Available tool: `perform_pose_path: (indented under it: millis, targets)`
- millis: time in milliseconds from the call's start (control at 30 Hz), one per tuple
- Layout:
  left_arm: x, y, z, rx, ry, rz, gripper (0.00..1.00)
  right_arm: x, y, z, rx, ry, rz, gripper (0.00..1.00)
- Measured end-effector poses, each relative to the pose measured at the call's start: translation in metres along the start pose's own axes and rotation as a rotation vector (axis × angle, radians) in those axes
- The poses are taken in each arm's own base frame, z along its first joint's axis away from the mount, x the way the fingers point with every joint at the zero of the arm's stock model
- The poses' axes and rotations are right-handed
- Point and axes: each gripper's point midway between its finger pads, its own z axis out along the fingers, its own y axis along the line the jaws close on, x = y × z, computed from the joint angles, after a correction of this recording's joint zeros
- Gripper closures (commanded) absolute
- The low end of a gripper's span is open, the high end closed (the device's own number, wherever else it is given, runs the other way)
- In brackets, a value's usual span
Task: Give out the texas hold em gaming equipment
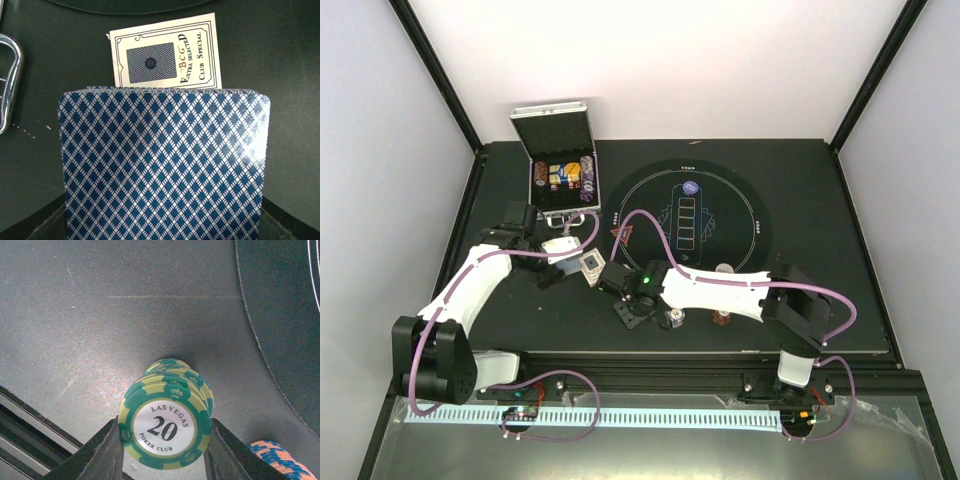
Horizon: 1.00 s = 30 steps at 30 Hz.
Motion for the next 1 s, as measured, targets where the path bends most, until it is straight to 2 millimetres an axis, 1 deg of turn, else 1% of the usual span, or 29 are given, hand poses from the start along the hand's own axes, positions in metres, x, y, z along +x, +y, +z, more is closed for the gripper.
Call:
perform_pose_path:
  millis: [267,433,567,700,800,900,1000]
  targets:
    - [-0.001,0.0,-0.002,-0.005,-0.003,0.002,0.99,-0.001,-0.001,0.0,0.008,-0.005,-0.001,0.83]
    - [0.0,-0.001,-0.002,0.0,0.0,0.0,0.98,-0.007,-0.008,-0.007,0.016,-0.025,0.013,0.86]
    - [0.0,-0.001,-0.003,-0.002,-0.003,0.001,0.98,-0.03,-0.023,-0.023,0.009,-0.071,0.06,0.88]
    - [0.0,-0.003,-0.004,-0.001,-0.005,0.002,0.98,-0.061,-0.047,-0.037,0.011,-0.129,0.113,0.89]
    - [0.0,-0.003,-0.005,-0.002,-0.005,0.003,0.98,-0.086,-0.062,-0.043,0.012,-0.164,0.139,0.89]
    - [0.0,-0.004,-0.005,0.002,-0.003,0.005,0.99,-0.105,-0.074,-0.036,0.026,-0.172,0.147,0.89]
    - [0.001,-0.004,-0.005,0.003,-0.002,0.005,0.98,-0.118,-0.082,-0.014,0.046,-0.147,0.144,0.89]
